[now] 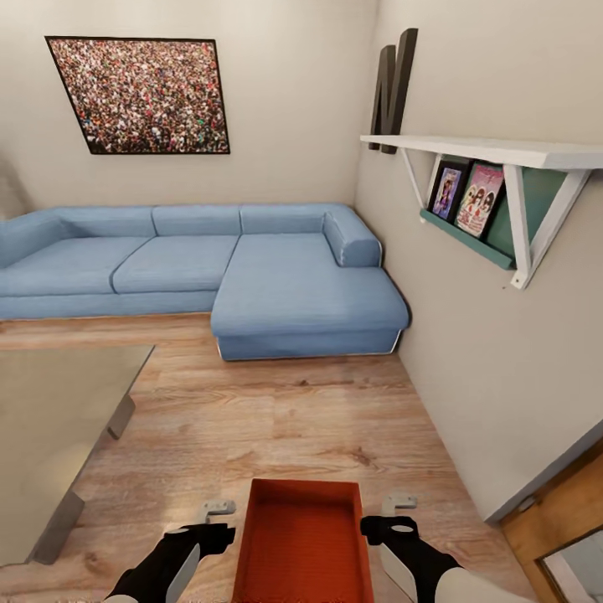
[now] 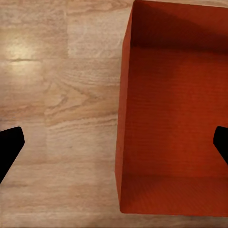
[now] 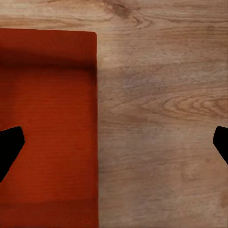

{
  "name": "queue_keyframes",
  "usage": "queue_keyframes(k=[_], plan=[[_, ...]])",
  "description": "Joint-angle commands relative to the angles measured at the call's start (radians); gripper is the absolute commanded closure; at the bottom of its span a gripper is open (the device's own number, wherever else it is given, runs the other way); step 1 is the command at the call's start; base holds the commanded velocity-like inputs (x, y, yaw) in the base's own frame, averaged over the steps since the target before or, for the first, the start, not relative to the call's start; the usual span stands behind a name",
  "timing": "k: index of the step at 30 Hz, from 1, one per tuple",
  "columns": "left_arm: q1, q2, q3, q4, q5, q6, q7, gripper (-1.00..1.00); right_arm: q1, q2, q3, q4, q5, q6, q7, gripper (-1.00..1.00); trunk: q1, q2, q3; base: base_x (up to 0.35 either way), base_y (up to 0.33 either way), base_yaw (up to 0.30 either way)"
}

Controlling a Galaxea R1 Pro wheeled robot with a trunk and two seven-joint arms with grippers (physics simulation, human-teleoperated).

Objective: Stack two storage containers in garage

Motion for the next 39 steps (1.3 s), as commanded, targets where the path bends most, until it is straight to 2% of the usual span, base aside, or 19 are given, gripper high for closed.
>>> queue_keyframes(k=[1, 9, 14, 31, 39], plan=[[0.0, 0.0, 0.0, -0.002, 0.004, 0.006, 0.002, -1.0, 0.0, -0.001, 0.009, -0.003, -0.005, 0.005, -0.004, -1.0, 0.004, -0.008, -0.005, 0.0, 0.0, 0.132], [0.0, -0.001, -0.001, -0.006, 0.005, 0.006, 0.006, -1.0, 0.0, -0.008, 0.006, -0.003, -0.006, -0.005, 0.0, -1.0, 0.035, -0.064, -0.036, 0.0, 0.0, 0.036], [-0.001, -0.011, -0.002, -0.006, 0.004, 0.006, 0.007, -1.0, 0.0, -0.003, 0.005, -0.002, -0.006, -0.026, 0.001, -1.0, 0.054, -0.099, -0.06, 0.0, 0.0, 0.0], [-0.001, -0.013, -0.003, -0.007, 0.003, 0.006, 0.01, -1.0, 0.0, 0.0, 0.005, 0.003, -0.006, -0.027, 0.001, -1.0, 0.119, -0.218, -0.14, 0.0, 0.0, 0.0], [-0.001, -0.023, -0.003, -0.028, 0.002, 0.007, 0.01, -1.0, 0.0, 0.002, 0.005, 0.007, -0.006, -0.028, 0.001, -1.0, 0.15, -0.274, -0.178, 0.0, 0.0, 0.0]])
